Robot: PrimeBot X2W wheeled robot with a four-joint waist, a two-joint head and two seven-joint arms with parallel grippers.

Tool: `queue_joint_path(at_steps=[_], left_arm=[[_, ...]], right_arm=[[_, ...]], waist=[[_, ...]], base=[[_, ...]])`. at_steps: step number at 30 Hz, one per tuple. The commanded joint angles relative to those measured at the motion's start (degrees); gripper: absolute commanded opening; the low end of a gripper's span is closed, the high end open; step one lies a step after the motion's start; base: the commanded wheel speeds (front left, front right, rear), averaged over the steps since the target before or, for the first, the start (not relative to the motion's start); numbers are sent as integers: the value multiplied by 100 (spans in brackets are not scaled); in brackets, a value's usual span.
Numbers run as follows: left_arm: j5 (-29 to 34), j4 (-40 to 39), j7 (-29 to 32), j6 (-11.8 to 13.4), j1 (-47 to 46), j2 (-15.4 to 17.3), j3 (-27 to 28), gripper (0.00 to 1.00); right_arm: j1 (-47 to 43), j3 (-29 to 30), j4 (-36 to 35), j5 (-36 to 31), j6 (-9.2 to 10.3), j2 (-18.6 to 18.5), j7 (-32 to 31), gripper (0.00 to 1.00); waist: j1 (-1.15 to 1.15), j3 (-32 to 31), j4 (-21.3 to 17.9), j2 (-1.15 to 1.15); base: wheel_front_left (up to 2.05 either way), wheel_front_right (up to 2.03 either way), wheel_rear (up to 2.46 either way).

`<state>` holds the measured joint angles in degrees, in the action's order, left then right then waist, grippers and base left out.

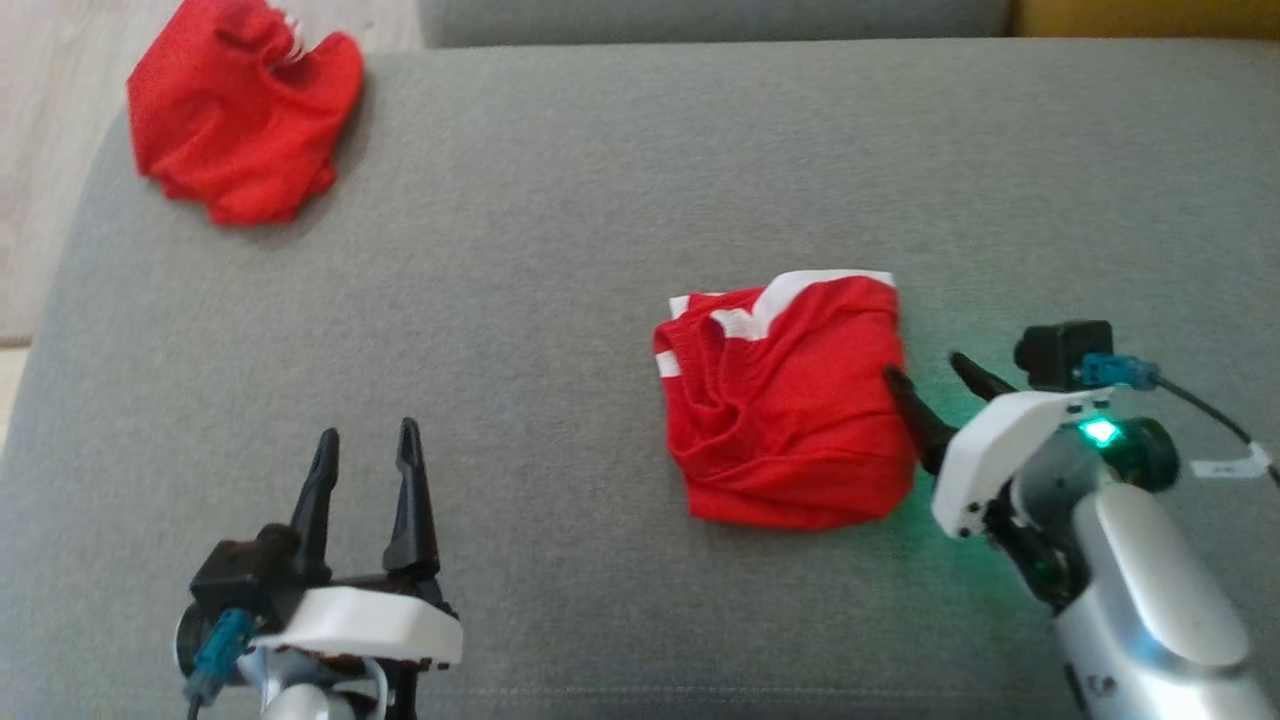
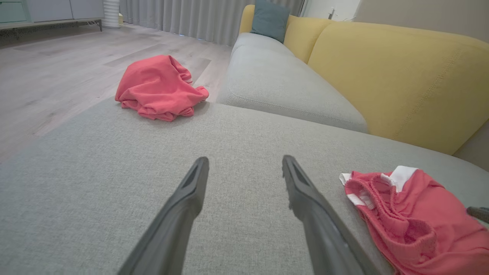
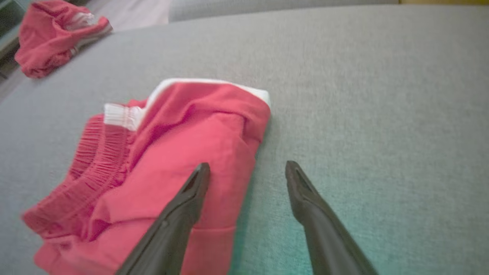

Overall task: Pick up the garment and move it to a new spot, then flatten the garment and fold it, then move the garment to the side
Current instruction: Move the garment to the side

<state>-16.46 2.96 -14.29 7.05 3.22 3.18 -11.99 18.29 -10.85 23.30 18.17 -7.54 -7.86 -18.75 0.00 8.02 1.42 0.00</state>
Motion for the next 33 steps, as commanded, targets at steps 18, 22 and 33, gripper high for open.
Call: queue_joint_path(at_steps=[18, 22, 33], left_arm=[[-82, -129, -71, 73, -286, -30, 98, 100], [-20, -155, -71, 36, -327, -30, 104, 100], [294, -301, -71, -162, -765, -30, 120, 100]], right_arm=[[382, -359, 212, 902, 5, -401, -1125, 0], [595, -370, 306, 805, 5, -467, -962, 0], [1426, -125, 515, 393, 5, -746, -493, 0]], waist=[[0, 235, 359, 0], [0, 316, 229, 0], [0, 832, -769, 0]], base=[[0, 0, 0], [0, 0, 0], [0, 0, 0]])
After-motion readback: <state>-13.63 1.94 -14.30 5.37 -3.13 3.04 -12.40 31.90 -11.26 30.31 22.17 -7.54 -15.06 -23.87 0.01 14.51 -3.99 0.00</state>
